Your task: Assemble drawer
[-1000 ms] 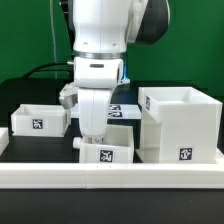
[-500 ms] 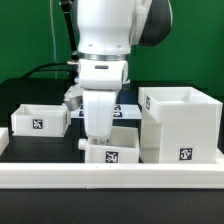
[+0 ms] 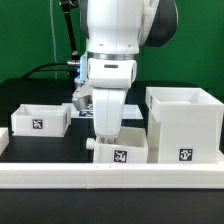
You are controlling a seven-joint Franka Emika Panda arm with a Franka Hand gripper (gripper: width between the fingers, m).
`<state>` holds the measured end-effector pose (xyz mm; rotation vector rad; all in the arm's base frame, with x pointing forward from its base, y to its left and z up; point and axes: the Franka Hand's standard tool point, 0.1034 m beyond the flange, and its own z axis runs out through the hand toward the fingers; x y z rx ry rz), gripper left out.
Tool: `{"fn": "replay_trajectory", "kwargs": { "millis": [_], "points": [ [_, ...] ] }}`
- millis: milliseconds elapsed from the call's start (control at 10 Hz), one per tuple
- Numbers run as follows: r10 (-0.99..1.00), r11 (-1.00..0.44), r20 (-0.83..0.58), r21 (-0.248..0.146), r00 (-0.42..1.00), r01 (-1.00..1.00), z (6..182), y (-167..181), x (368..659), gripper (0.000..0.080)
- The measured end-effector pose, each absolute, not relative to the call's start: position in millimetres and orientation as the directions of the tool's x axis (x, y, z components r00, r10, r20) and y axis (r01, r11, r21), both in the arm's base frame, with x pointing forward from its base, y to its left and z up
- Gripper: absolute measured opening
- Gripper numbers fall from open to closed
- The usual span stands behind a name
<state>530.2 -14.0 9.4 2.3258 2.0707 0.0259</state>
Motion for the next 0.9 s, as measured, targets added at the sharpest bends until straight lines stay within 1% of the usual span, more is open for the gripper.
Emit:
{"fn": "replay_trajectory", "kwargs": {
  "millis": [900],
  "points": [
    [0.993,-0.114,-0.007,0.03,0.114,0.993,8.9,-14.2,532.0,0.0042]
  ]
}}
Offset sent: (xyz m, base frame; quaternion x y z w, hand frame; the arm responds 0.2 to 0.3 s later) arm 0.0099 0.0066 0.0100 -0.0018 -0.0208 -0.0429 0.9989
